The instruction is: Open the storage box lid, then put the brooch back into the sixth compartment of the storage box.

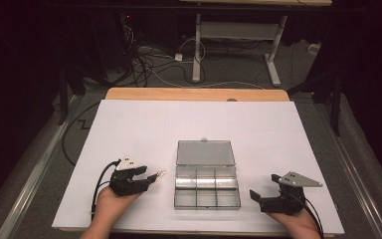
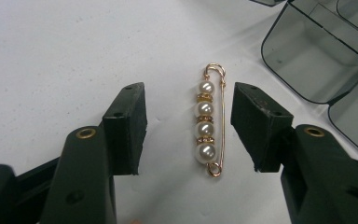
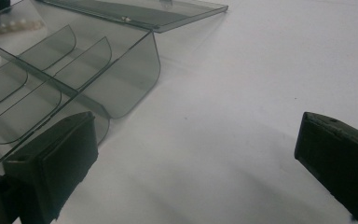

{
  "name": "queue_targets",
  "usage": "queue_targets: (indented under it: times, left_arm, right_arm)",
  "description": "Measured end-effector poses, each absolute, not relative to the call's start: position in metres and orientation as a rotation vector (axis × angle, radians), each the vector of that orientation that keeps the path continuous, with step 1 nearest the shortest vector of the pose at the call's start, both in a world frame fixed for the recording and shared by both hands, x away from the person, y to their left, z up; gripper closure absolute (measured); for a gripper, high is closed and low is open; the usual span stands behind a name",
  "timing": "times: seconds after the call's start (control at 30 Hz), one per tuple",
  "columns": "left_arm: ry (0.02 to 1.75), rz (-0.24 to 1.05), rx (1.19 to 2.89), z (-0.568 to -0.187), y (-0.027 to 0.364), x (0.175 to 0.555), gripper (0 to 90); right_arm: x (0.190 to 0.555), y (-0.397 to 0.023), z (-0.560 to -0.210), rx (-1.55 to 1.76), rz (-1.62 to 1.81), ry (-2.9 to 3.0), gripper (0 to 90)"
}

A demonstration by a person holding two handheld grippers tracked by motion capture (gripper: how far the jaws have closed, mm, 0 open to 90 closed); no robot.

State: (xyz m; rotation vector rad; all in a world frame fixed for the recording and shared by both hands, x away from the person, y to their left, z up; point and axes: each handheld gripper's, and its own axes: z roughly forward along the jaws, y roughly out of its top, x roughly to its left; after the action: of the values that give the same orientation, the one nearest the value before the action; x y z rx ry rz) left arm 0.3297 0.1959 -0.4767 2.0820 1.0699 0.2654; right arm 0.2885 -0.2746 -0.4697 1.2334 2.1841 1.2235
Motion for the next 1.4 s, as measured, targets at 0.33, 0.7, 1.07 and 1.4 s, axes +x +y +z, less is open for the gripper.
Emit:
queue_targets:
  times: [0.33, 0.7, 1.07, 1.4]
  left_arm:
    - [1.026, 0.287, 2.171, -0.479, 0.184, 0.336, 49.3]
    - [0.973, 0.344, 2.231, -0.478, 0.178, 0.333, 67.1]
    - [0.962, 0.337, 2.23, -0.48, 0.176, 0.331, 76.3]
    - [0.974, 0.314, 2.223, -0.478, 0.179, 0.328, 76.5]
  right_arm:
    - [0.287, -0.278, -0.469, 1.223, 1.235, 2.186, 1.4]
    - [0.283, -0.282, -0.47, 1.221, 1.226, 2.181, 1.5]
    - [0.282, -0.282, -0.471, 1.218, 1.221, 2.183, 1.6]
    - [0.281, -0.281, -0.468, 1.228, 1.223, 2.171, 1.6]
